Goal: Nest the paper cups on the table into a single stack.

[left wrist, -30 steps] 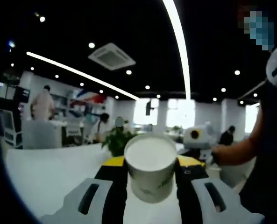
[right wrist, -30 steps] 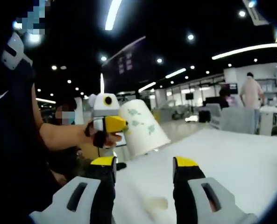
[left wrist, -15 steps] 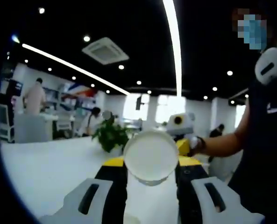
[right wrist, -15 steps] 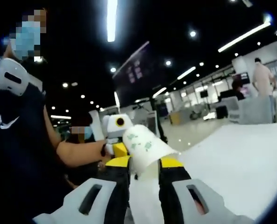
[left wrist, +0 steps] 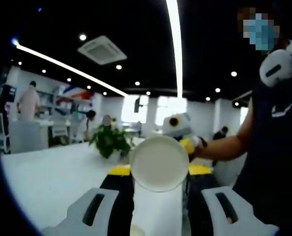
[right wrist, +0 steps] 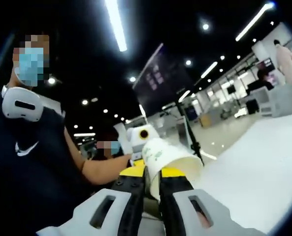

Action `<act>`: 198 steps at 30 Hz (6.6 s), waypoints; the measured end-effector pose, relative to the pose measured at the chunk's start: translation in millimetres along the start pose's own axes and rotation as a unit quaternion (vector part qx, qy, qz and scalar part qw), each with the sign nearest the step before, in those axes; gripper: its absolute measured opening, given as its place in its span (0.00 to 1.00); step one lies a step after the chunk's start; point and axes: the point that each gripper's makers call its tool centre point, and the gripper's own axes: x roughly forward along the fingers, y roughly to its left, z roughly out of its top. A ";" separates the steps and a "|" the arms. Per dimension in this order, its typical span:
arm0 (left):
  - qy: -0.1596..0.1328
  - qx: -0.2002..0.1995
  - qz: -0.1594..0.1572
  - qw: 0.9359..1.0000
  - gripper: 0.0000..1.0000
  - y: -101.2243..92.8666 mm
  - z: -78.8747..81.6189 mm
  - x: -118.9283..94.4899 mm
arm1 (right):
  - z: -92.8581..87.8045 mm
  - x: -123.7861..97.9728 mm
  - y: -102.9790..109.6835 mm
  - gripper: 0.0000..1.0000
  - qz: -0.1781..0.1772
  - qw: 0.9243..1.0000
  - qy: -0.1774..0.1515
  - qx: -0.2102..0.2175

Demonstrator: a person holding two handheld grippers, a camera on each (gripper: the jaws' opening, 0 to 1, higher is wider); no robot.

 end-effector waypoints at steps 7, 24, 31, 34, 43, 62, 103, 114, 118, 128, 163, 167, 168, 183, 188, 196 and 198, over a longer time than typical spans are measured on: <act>0.041 0.004 0.018 0.999 0.39 4.6 -14.5 0.7 | -3.1 1.7 7.0 0.00 0.021 1.000 0.008 0.020; 0.113 0.015 0.173 0.978 0.99 56.0 -38.4 -32.8 | 13.5 -2.9 -2.0 0.00 -0.022 0.995 0.083 -0.048; 0.135 0.028 0.257 0.957 0.99 83.0 -52.8 -75.0 | 19.3 -9.0 -18.9 0.00 -0.075 0.975 0.184 -0.104; 0.143 0.018 0.273 0.951 0.99 85.8 -63.0 -90.6 | 9.6 -10.6 -25.0 0.00 -0.100 0.952 0.261 -0.123; 0.170 0.013 0.304 0.937 0.99 87.5 -94.6 -117.5 | -8.3 -14.3 -41.9 0.00 -0.135 0.881 0.426 -0.157; 0.204 0.007 0.313 0.928 0.99 87.9 -121.3 -138.6 | -6.9 -5.6 -55.7 0.00 -0.140 0.738 0.639 -0.169; 0.217 -0.006 0.319 0.922 0.99 76.3 -145.6 -129.4 | -76.8 0.3 -86.1 0.00 -0.168 0.706 0.676 -0.131; 0.206 -0.004 0.317 0.926 0.99 73.5 -149.8 -127.3 | -110.2 1.1 -94.4 0.00 -0.179 0.711 0.669 -0.123; 0.201 -0.010 0.320 0.926 0.99 73.6 -149.7 -128.8 | -123.9 -3.1 -98.3 0.00 -0.183 0.708 0.672 -0.116; 0.206 -0.008 0.335 0.919 0.99 78.6 -154.6 -134.0 | -147.7 -3.0 -103.4 0.00 -0.181 0.712 0.671 -0.101; 0.201 0.001 0.378 0.904 0.99 90.3 -151.6 -155.1 | -218.5 2.0 -131.5 0.00 -0.181 0.712 0.675 -0.060; 0.200 0.000 0.382 0.902 0.99 90.6 -152.5 -159.2 | -224.5 0.5 -132.9 0.00 -0.181 0.709 0.679 -0.061; 0.200 -0.002 0.383 0.902 0.99 90.3 -152.7 -159.7 | -225.5 -0.1 -132.8 0.00 -0.179 0.708 0.680 -0.061; 0.200 -0.001 0.375 0.905 0.99 89.6 -157.4 -152.6 | -213.7 -3.9 -135.4 0.13 -0.176 0.724 0.663 -0.073; 0.200 -0.003 0.371 0.907 0.99 90.4 -159.7 -149.7 | -197.2 -2.5 -136.2 0.20 -0.177 0.750 0.631 -0.094; 0.198 -0.008 0.362 0.911 0.99 92.0 -157.8 -145.4 | -169.1 -10.8 -128.1 0.46 -0.184 0.811 0.541 -0.123; 0.195 -0.007 0.360 0.912 0.99 92.1 -155.9 -144.1 | -162.5 -17.1 -128.4 0.49 -0.193 0.821 0.522 -0.129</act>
